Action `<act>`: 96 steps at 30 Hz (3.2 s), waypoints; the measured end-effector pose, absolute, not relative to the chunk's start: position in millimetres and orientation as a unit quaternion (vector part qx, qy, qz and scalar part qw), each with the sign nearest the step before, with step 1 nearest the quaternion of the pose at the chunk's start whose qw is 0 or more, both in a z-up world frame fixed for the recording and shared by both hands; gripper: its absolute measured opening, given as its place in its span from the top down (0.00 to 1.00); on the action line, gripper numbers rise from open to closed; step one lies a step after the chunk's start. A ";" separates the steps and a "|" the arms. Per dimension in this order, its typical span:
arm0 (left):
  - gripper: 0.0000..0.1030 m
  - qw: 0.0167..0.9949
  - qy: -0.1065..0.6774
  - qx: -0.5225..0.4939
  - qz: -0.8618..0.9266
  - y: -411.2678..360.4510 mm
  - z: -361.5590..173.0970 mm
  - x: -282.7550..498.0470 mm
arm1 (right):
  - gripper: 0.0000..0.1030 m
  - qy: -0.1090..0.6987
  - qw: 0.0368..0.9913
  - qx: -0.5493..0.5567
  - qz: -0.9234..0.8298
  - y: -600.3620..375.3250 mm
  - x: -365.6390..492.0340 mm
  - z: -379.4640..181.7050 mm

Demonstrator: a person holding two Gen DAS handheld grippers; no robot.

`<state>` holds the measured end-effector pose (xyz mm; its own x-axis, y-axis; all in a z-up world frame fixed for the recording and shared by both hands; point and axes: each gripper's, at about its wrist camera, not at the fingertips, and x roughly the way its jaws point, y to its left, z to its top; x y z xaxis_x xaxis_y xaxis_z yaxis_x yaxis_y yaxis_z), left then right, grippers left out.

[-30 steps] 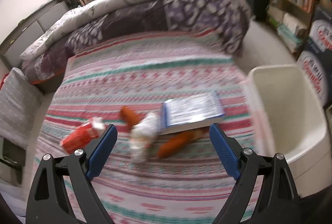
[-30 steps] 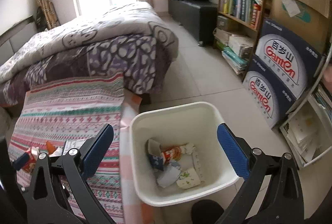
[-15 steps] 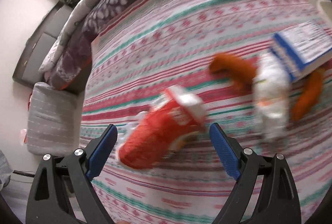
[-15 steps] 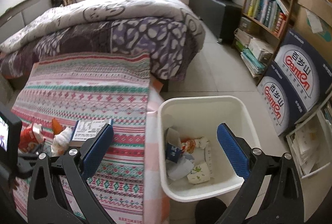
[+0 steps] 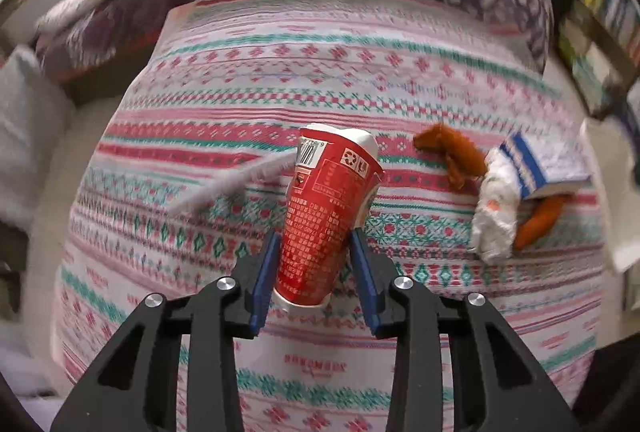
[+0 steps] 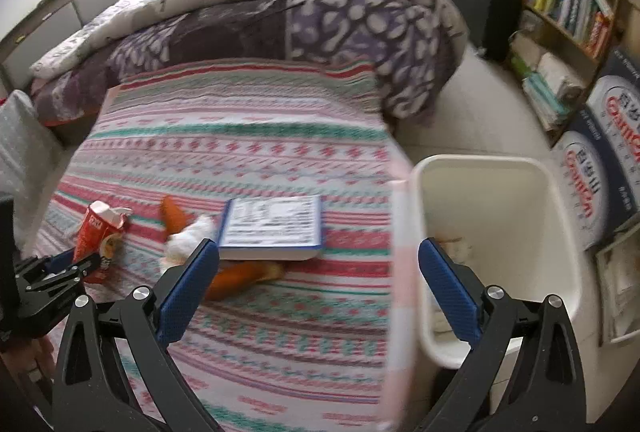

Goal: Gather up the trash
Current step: 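Grasp the red paper cup with the left tool while the right tool grasps a white wrapped bundle, then carry the bundle to the bin and open the right tool while left carries the cup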

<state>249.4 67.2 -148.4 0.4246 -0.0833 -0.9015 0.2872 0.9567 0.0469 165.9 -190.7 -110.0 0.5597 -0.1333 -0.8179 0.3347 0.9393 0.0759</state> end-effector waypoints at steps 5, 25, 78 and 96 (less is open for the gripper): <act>0.67 0.858 0.502 0.044 -0.101 80.1 -121.6 233.1 | 0.25 0.469 0.872 0.108 -0.089 -157.6 180.7 -120.1; 0.66 0.890 0.451 -0.038 -0.054 140.6 -80.6 208.0 | 0.62 0.537 0.838 0.079 -0.054 -82.6 229.4 -188.6; 0.65 0.924 0.368 -0.057 -0.082 25.7 -40.0 184.5 | 0.65 0.325 0.941 0.080 -0.050 -174.9 149.2 -46.1; 0.65 0.912 0.386 -0.039 -0.135 -43.0 -51.3 181.6 | 0.64 0.361 0.917 0.099 -0.141 -245.6 134.7 -57.0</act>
